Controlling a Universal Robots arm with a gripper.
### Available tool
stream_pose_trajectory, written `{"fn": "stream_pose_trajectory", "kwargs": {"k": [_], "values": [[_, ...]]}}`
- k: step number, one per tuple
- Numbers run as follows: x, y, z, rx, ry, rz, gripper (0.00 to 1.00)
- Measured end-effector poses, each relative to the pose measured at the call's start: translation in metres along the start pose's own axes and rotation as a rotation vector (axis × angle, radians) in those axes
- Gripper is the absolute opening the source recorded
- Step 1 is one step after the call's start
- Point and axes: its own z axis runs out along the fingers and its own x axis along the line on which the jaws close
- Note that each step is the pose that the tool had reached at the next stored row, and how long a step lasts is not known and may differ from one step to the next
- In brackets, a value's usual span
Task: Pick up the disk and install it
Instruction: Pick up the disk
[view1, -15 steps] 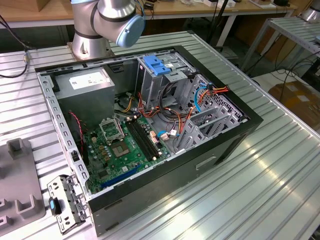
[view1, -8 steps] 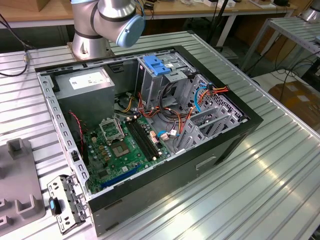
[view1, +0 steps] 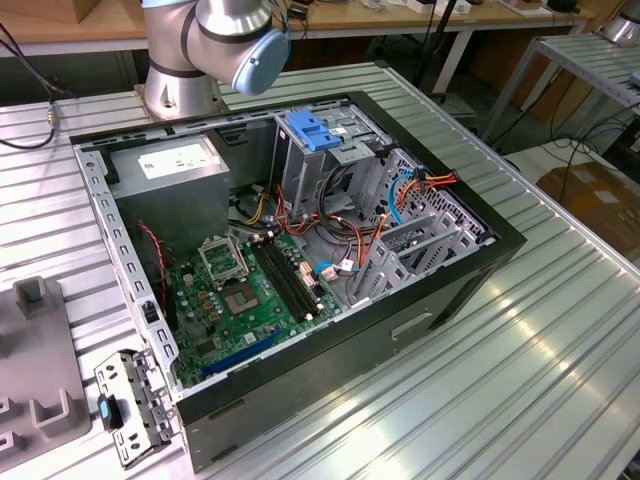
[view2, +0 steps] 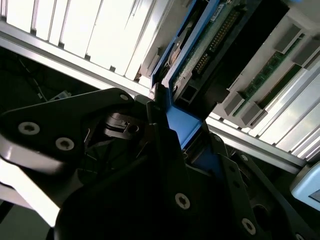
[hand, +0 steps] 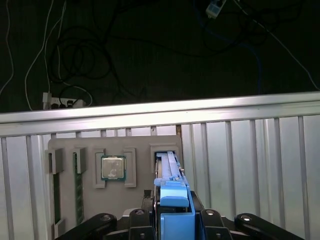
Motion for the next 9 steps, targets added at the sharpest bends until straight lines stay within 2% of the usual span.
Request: {"fn": "stream_pose_trajectory", "kwargs": {"k": [9], "values": [[0.0001, 0.0001, -0.0125, 0.0, -0.0001, 0.0, 0.37]]}}
